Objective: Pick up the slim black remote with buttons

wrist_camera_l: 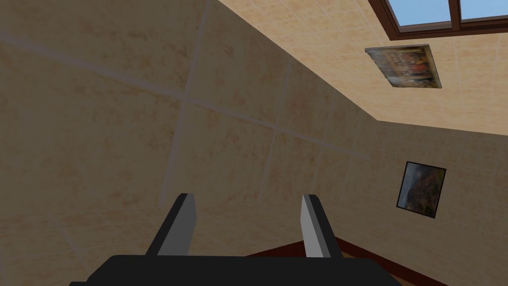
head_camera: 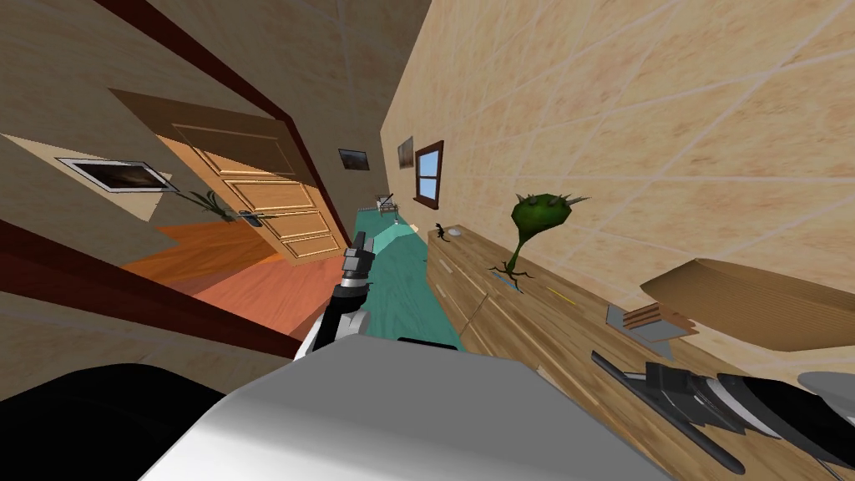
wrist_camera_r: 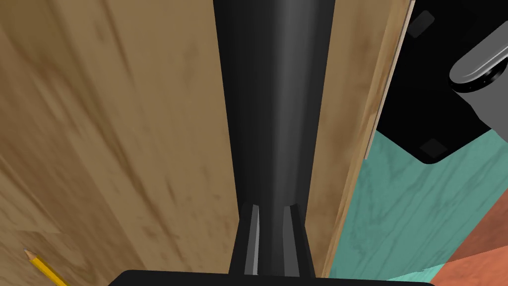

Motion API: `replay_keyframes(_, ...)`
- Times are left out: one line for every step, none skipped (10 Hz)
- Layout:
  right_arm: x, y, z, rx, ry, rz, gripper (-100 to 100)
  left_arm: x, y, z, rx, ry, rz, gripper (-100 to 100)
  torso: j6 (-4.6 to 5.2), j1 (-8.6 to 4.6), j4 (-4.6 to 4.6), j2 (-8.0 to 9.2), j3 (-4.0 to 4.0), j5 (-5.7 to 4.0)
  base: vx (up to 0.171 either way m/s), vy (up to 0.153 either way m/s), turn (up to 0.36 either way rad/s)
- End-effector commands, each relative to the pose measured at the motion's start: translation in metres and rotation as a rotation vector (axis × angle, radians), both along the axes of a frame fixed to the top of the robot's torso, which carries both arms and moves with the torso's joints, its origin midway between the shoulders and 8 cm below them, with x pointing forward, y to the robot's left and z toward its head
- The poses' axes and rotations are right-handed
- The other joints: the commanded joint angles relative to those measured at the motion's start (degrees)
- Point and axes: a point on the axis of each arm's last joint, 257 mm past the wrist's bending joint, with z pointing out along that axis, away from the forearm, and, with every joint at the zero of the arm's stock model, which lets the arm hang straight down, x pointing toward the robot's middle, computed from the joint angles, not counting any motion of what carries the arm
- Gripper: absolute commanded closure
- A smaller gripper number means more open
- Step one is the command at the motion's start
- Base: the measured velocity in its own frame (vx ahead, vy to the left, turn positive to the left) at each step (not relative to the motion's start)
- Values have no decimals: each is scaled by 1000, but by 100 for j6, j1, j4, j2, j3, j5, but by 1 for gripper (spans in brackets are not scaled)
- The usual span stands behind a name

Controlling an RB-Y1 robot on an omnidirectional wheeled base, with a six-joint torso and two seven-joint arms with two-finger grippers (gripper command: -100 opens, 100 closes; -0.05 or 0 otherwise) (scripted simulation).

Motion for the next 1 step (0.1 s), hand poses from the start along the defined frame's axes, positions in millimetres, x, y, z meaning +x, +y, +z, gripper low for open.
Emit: replay_keyframes(0, 0, 0, 0, 0, 0, 0, 0, 0, 0, 0, 0, 0, 0, 0, 0, 0, 0, 0, 0, 0, 0, 0)
